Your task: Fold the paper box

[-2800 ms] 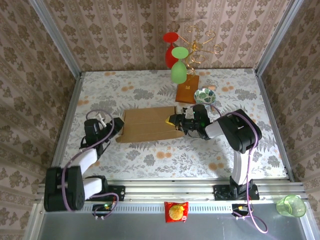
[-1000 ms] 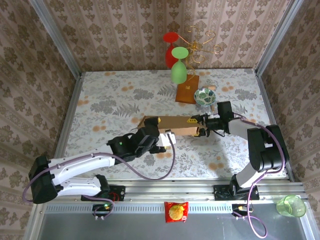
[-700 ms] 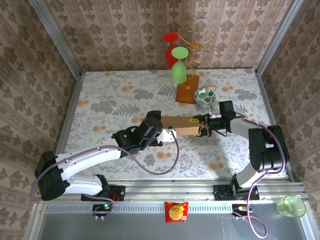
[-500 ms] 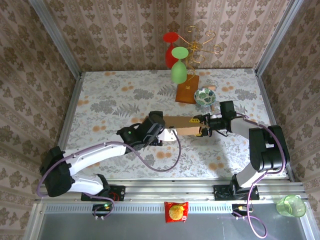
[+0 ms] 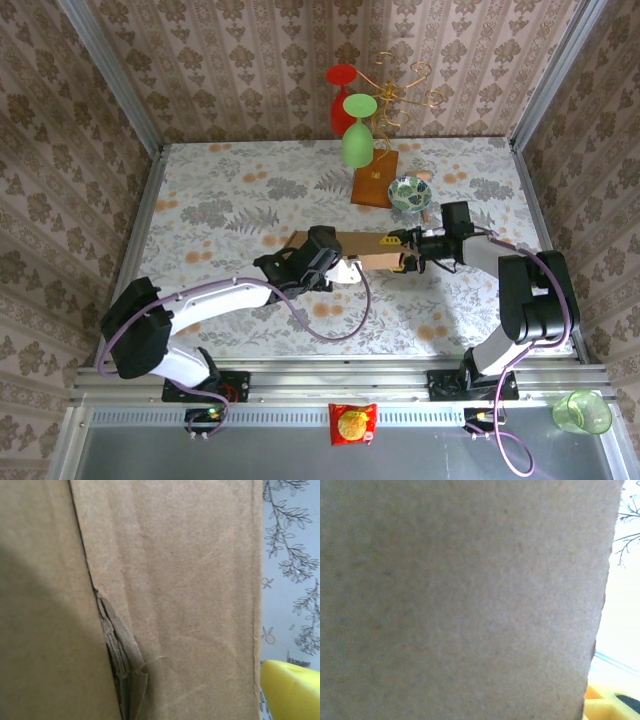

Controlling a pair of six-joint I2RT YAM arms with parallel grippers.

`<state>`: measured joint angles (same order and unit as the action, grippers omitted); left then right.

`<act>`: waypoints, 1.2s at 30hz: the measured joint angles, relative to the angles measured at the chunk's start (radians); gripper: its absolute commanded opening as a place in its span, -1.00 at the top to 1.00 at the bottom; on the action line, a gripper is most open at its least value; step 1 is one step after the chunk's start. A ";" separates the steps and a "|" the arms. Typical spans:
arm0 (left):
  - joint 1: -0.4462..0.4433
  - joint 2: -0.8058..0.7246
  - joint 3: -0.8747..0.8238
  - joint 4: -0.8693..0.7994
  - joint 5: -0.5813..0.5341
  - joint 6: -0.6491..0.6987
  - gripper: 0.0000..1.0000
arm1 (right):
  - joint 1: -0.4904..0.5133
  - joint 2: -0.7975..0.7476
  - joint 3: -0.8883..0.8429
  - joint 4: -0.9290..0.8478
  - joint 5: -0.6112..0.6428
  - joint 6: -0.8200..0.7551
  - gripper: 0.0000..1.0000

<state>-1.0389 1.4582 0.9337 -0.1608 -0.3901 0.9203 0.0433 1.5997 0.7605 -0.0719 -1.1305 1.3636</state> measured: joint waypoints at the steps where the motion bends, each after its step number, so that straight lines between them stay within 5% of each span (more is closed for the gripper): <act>1: 0.000 0.002 -0.006 0.020 -0.008 0.006 -0.71 | 0.000 0.000 0.000 0.000 0.000 0.000 0.33; 9: -0.009 0.005 -0.026 0.069 -0.034 0.018 -0.41 | -0.011 0.001 0.004 0.004 -0.005 0.000 0.28; 23: -0.019 -0.019 -0.008 -0.061 -0.001 -0.033 -0.35 | -0.063 -0.034 0.043 -0.095 -0.005 -0.100 -0.48; 36: 0.008 -0.098 0.085 -0.346 0.118 -0.125 -0.33 | -0.135 -0.272 0.113 -0.269 0.031 -0.230 -0.54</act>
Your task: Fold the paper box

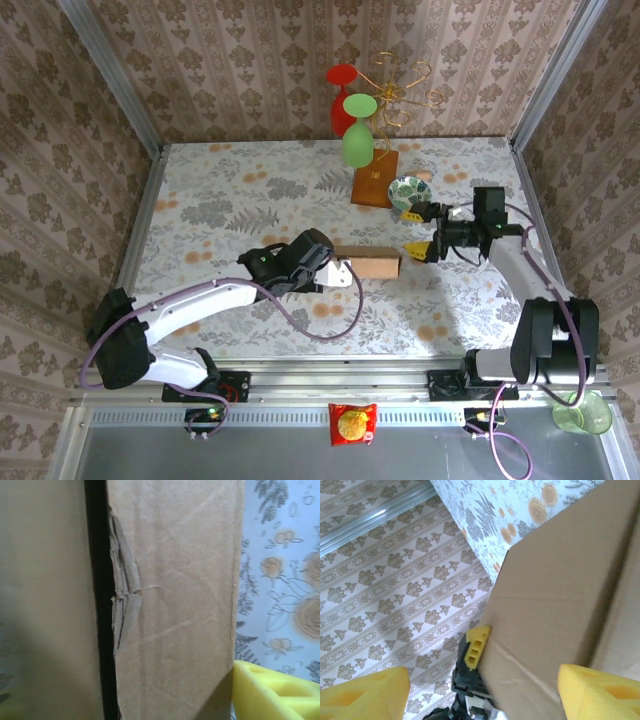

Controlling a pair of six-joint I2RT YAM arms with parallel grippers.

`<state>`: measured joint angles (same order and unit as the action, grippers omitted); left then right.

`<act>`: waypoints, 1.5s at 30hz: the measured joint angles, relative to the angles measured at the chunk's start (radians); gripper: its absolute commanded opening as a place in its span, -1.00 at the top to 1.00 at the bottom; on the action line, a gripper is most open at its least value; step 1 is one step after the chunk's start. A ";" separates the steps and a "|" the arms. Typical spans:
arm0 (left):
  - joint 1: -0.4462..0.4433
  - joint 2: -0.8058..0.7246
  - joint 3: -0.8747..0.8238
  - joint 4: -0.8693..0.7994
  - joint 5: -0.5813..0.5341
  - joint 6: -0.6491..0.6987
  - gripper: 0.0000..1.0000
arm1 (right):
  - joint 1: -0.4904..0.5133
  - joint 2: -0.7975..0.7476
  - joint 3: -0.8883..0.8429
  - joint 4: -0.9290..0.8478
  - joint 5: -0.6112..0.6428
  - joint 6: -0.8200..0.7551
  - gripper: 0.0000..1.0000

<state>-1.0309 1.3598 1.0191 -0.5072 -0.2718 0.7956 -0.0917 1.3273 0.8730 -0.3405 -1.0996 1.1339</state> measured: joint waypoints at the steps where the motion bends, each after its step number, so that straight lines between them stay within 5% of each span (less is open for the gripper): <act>1: 0.002 -0.003 0.010 -0.029 0.014 -0.006 -0.33 | -0.008 -0.019 0.012 -0.029 0.019 -0.029 -0.52; 11: 0.052 -0.015 0.165 -0.283 0.150 -0.055 -0.33 | -0.004 -0.354 0.034 -0.142 0.399 -0.356 -0.06; 22: 0.037 -0.032 0.088 -0.280 0.195 -0.108 -0.37 | 0.220 -0.443 -0.098 -0.141 0.698 -0.479 0.10; 29: 0.016 -0.065 -0.002 -0.220 0.211 -0.192 -0.38 | 0.276 -0.502 -0.195 -0.137 0.733 -0.419 0.05; 34: 0.007 -0.066 -0.052 -0.184 0.227 -0.277 -0.41 | 0.308 -0.497 -0.239 -0.129 0.749 -0.364 -0.25; 45: -0.009 -0.066 -0.190 -0.052 0.260 -0.464 -0.45 | 0.314 -0.344 -0.388 0.054 0.650 -0.230 -0.47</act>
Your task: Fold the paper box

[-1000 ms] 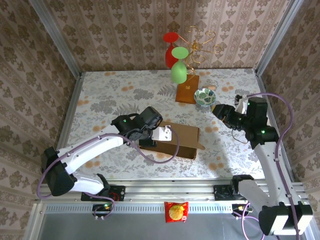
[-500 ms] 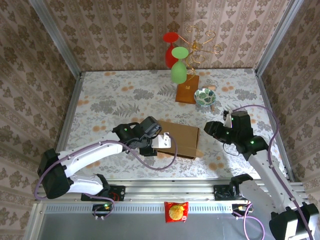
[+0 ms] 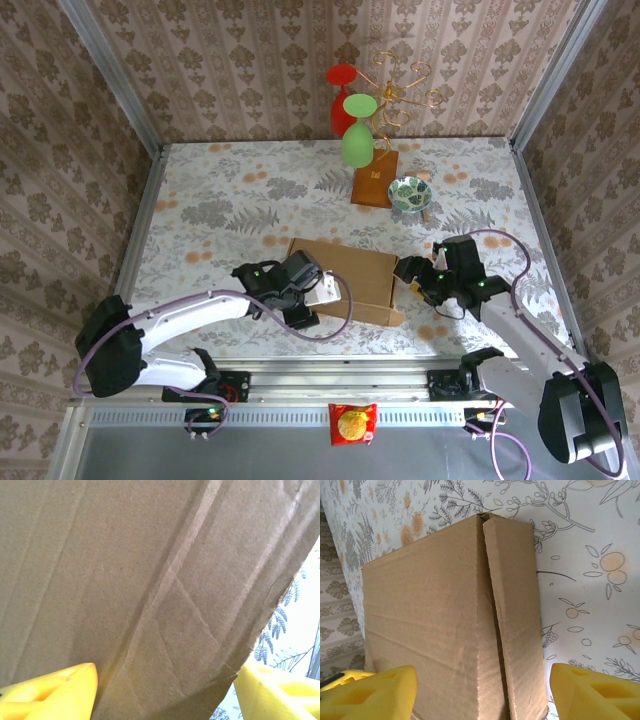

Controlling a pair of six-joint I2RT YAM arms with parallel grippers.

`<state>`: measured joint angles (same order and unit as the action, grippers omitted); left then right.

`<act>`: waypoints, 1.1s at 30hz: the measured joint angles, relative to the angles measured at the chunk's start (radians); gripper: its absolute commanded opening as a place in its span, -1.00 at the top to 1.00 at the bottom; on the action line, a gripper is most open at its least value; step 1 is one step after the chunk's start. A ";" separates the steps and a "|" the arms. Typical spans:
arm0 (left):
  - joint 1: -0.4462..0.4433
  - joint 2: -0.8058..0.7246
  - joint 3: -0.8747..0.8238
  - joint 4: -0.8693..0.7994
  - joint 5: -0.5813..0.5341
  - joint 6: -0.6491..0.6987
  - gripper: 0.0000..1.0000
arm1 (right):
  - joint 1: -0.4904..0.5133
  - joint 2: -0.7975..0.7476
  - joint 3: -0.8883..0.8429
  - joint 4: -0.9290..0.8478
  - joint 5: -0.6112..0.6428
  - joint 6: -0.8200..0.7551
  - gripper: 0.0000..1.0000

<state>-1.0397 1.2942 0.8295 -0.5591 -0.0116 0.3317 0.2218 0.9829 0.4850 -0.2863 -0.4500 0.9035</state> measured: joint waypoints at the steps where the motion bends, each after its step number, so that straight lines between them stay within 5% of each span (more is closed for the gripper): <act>1: -0.005 0.000 -0.006 0.008 0.000 -0.013 -0.46 | 0.000 0.005 -0.003 0.012 -0.004 0.008 -0.49; 17: -0.118 0.138 0.015 0.105 -0.116 -0.220 -0.54 | 0.002 0.143 -0.045 0.151 -0.056 0.043 -0.51; 24: -0.104 -0.095 0.005 0.149 -0.076 -0.367 -0.56 | 0.002 0.254 -0.039 0.179 -0.060 0.032 -0.51; 27: 0.011 -0.252 0.004 0.152 -0.006 -0.455 -0.38 | 0.002 0.284 -0.013 0.178 -0.059 0.012 -0.47; 33: 0.469 -0.377 -0.039 0.165 0.190 -0.594 -0.20 | 0.002 0.342 0.036 0.182 -0.060 -0.024 -0.34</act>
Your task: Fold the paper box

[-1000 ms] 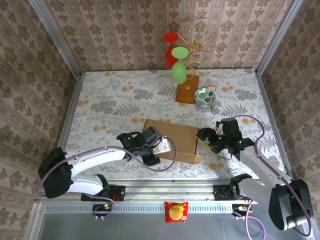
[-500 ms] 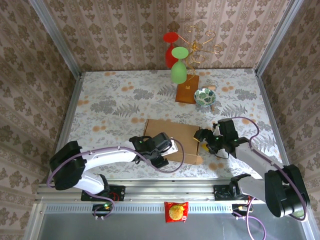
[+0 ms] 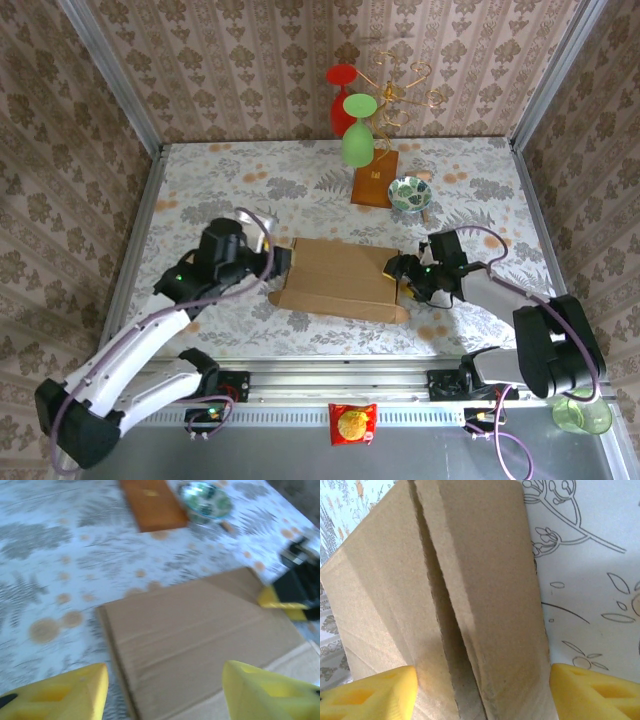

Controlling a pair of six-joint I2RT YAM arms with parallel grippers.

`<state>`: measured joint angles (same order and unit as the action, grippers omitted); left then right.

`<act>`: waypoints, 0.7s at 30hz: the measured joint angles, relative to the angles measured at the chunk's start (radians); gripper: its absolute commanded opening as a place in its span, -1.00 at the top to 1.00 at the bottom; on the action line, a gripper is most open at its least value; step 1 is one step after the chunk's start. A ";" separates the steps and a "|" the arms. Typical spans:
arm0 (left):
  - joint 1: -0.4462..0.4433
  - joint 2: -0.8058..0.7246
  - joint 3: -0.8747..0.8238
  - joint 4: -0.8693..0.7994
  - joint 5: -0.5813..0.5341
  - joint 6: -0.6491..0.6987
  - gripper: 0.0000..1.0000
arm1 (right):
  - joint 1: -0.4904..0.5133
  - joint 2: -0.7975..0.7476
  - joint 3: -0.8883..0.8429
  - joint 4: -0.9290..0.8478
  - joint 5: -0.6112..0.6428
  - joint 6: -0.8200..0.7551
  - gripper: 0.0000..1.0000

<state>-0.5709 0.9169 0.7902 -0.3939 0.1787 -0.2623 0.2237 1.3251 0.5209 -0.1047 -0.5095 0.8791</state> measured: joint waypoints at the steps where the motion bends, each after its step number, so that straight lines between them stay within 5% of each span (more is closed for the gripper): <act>1: 0.056 0.022 -0.010 0.003 0.038 -0.011 -0.23 | 0.000 0.014 0.006 0.001 0.000 -0.008 -0.33; 6: 0.181 0.246 -0.048 0.046 0.163 -0.027 -0.23 | -0.006 0.063 0.039 0.000 -0.004 -0.044 -0.27; 13: 0.185 0.442 -0.064 0.182 0.269 -0.045 -0.11 | -0.012 0.098 0.072 -0.008 -0.013 -0.086 -0.26; 21: 0.173 0.519 -0.080 0.229 0.255 -0.052 0.06 | -0.021 0.111 0.081 -0.010 -0.024 -0.103 -0.26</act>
<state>-0.3981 1.4357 0.7105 -0.1646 0.4339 -0.3141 0.2028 1.4361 0.6018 -0.1150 -0.5339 0.7757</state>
